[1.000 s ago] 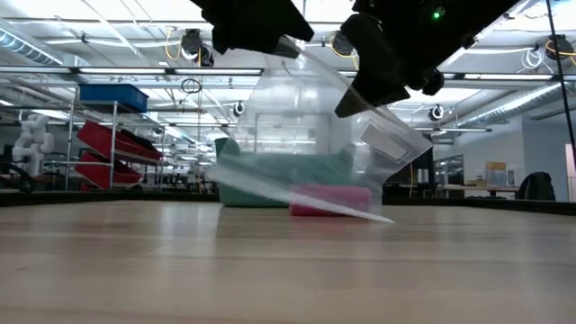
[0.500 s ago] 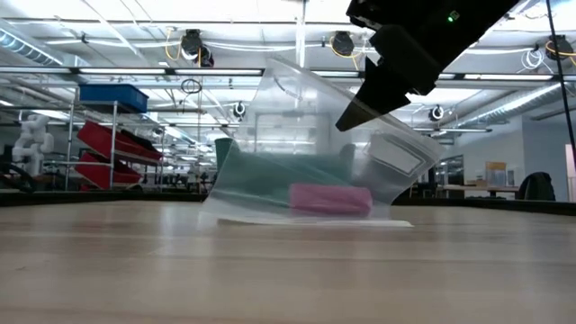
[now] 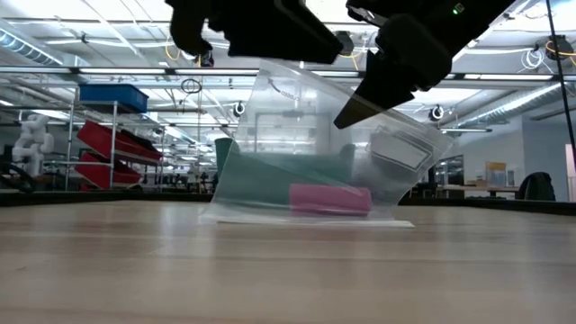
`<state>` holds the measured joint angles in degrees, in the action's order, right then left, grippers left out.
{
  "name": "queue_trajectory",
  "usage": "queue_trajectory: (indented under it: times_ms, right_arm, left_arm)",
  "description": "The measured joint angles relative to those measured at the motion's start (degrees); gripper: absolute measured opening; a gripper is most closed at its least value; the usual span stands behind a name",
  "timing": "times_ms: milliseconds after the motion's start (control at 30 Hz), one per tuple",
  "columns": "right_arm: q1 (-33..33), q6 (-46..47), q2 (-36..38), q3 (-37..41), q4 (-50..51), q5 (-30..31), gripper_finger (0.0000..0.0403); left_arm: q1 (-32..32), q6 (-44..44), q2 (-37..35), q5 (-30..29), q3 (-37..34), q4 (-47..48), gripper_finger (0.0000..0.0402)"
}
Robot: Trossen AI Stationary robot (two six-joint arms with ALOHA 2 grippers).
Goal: Roll bandage
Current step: Put the pink bandage into the transparent zip bag
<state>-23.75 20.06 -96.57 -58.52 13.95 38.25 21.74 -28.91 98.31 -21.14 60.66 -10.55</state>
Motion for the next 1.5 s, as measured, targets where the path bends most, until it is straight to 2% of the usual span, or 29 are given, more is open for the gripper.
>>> queue_trajectory:
  times_ms: [200, 567, 1000, 1267, 1500]
  right_arm:
    - [0.0, -1.0, 0.0, 0.0, -0.3, -1.0, 0.0]
    - [0.0, -1.3, 0.0, 0.0, -1.8, -1.3, 0.0]
    - [0.2, -1.3, 0.0, 0.0, -2.4, -0.9, 0.0]
    - [0.2, 0.3, 0.0, 0.0, -2.2, 2.2, 0.0]
    - [0.2, 0.3, 0.0, 0.0, -2.3, 2.2, 0.0]
  left_arm:
    - [-1.6, -1.4, 3.3, 2.9, 0.0, -3.5, 0.0209]
    - [-2.0, -2.0, 4.5, -4.0, 0.0, -4.8, 0.0209]
    - [-2.2, -1.7, 5.5, -4.2, 0.0, -3.1, 0.0209]
    - [-1.8, -1.5, 5.5, -7.8, 0.0, -1.2, 0.0209]
    - [-1.4, -1.7, 5.5, -10.2, 0.7, -0.4, 0.0166]
